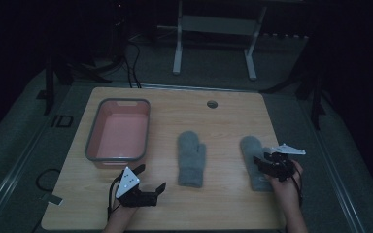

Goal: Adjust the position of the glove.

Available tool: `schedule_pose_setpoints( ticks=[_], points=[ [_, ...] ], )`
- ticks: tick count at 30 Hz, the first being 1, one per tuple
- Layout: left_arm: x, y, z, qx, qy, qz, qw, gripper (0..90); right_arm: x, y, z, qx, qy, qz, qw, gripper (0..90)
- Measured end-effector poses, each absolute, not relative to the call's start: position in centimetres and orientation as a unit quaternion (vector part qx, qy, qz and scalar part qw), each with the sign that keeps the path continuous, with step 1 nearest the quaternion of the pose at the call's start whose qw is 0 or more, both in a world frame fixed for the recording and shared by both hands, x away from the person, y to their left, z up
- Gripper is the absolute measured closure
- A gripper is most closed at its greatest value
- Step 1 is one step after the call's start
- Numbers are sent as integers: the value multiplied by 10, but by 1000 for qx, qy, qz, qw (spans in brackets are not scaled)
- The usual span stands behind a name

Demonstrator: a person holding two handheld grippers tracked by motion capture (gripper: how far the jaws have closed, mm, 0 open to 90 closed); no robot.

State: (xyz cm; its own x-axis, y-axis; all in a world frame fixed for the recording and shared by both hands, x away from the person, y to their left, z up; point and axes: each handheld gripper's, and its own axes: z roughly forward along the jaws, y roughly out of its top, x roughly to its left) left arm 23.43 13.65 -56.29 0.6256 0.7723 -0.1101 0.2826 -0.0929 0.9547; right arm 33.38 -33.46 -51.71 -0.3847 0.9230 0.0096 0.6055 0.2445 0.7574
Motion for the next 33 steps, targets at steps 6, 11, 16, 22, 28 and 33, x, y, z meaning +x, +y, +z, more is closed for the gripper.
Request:
schedule_pose_setpoints(
  ticks=[6, 11, 16, 22, 28, 33],
  points=[
    [235, 135, -564, 709, 371, 216, 560, 15, 337, -346, -508, 441, 804, 321, 235, 441],
    [236, 134, -565, 711, 370, 214, 559, 15, 339, -350, -510, 418, 822, 314, 226, 441],
    [236, 134, -565, 711, 371, 214, 558, 15, 343, -353, -526, 414, 821, 332, 209, 442],
    [236, 134, -565, 710, 371, 214, 559, 15, 344, -357, -546, 428, 814, 336, 201, 540],
    [236, 133, -565, 711, 371, 214, 558, 15, 339, -350, -549, 490, 772, 352, 201, 773],
    [236, 134, -565, 710, 371, 215, 558, 15, 334, -341, -541, 532, 737, 354, 222, 827]
  ],
)
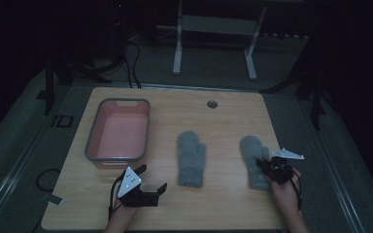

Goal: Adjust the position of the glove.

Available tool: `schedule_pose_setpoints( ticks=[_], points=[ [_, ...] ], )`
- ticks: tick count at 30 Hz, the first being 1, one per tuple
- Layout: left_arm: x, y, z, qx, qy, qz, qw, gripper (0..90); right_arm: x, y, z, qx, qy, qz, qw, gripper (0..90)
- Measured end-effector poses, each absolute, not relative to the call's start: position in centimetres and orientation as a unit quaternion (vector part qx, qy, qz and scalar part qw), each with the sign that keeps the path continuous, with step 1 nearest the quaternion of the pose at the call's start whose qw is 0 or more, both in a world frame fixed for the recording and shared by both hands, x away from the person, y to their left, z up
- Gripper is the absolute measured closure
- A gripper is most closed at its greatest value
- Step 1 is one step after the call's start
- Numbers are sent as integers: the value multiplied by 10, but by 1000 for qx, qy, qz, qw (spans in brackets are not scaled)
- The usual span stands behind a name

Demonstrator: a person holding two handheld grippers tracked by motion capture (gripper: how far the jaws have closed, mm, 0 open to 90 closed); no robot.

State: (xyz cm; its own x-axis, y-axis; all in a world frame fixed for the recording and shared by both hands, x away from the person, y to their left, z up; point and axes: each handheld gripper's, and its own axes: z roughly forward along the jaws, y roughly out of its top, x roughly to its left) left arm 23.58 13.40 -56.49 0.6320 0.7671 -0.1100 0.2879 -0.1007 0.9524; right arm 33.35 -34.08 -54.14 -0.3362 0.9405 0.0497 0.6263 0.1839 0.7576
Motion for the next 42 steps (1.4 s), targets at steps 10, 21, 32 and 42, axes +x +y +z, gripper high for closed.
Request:
schedule_pose_setpoints(
  ticks=[10, 21, 32, 42],
  points=[
    [235, 134, -564, 710, 370, 215, 559, 15, 328, -311, -505, 544, 719, 361, 239, 832],
    [235, 134, -563, 710, 368, 217, 560, 15, 328, -267, -467, 538, 708, 381, 252, 833],
    [233, 133, -563, 713, 364, 218, 559, 15, 326, -212, -449, 521, 709, 415, 233, 832],
    [232, 134, -561, 712, 361, 218, 562, 15, 322, -151, -455, 500, 724, 429, 204, 832]
  ],
)
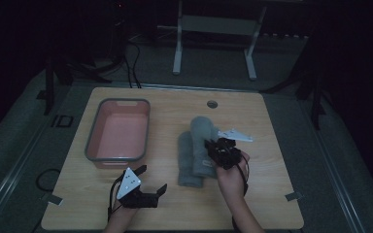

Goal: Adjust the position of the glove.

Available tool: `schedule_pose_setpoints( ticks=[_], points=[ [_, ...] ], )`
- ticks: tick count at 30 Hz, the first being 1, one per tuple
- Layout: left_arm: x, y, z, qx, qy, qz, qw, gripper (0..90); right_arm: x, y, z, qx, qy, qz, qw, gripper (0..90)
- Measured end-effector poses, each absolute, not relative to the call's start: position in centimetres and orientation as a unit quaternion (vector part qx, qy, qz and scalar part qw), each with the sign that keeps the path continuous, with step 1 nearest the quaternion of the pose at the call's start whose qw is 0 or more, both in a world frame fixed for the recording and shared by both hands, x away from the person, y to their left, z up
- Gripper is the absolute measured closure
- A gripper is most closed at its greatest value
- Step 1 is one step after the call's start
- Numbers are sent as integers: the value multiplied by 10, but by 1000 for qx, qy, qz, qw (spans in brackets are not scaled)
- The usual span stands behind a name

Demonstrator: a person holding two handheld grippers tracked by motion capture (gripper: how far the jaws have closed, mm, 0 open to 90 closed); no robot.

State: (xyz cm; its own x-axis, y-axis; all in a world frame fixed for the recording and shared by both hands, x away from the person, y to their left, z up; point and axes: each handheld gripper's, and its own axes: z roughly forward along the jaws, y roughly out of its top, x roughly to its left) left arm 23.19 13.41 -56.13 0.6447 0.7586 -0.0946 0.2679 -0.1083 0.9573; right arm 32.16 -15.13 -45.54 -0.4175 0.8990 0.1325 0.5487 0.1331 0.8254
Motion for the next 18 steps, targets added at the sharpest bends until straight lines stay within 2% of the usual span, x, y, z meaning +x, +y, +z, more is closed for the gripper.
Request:
schedule_pose_setpoints(
  ticks=[8, 18],
  points=[
    [231, 134, -560, 712, 359, 215, 565, 15, 324, -120, -475, 506, 736, 413, 179, 832],
    [231, 134, -560, 711, 357, 214, 567, 15, 329, -107, -506, 518, 745, 387, 165, 830]
  ],
)
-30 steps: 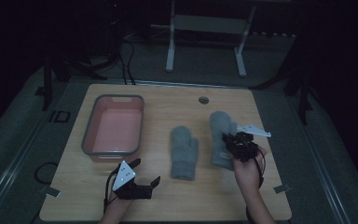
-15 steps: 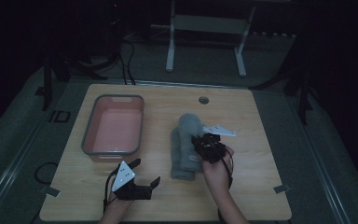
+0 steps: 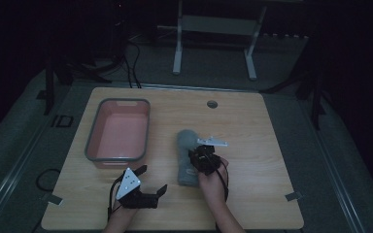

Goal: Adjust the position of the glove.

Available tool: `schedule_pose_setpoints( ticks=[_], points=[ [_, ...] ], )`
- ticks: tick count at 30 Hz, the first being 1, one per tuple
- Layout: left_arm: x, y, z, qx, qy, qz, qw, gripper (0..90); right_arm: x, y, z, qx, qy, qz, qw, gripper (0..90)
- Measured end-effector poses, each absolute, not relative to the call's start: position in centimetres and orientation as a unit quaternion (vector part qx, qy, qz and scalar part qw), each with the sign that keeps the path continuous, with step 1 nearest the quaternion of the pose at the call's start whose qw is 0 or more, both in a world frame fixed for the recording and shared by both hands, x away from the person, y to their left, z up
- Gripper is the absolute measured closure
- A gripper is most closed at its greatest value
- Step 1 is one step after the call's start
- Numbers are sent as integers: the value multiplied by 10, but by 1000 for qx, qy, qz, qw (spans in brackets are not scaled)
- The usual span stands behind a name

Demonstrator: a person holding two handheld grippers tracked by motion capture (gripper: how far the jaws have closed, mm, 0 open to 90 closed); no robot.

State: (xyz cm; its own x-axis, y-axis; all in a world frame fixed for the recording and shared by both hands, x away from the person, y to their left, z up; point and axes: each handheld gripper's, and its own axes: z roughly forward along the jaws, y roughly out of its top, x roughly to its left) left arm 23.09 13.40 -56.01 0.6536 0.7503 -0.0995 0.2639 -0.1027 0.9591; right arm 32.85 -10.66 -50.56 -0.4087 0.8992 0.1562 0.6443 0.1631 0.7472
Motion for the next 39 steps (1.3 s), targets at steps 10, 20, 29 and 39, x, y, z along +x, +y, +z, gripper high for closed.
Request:
schedule_pose_setpoints(
  ticks=[10, 20, 29, 39],
  points=[
    [231, 133, -560, 709, 358, 214, 568, 15, 335, -107, -529, 520, 752, 375, 151, 806],
    [230, 131, -556, 713, 373, 215, 553, 15, 332, -121, -507, 489, 756, 408, 150, 613],
    [233, 121, -538, 729, 380, 172, 543, 15, 333, -159, -482, 452, 764, 434, 154, 303],
    [259, 106, -509, 737, 375, 174, 535, 50, 335, -190, -487, 346, 806, 445, 179, 137]
  ],
)
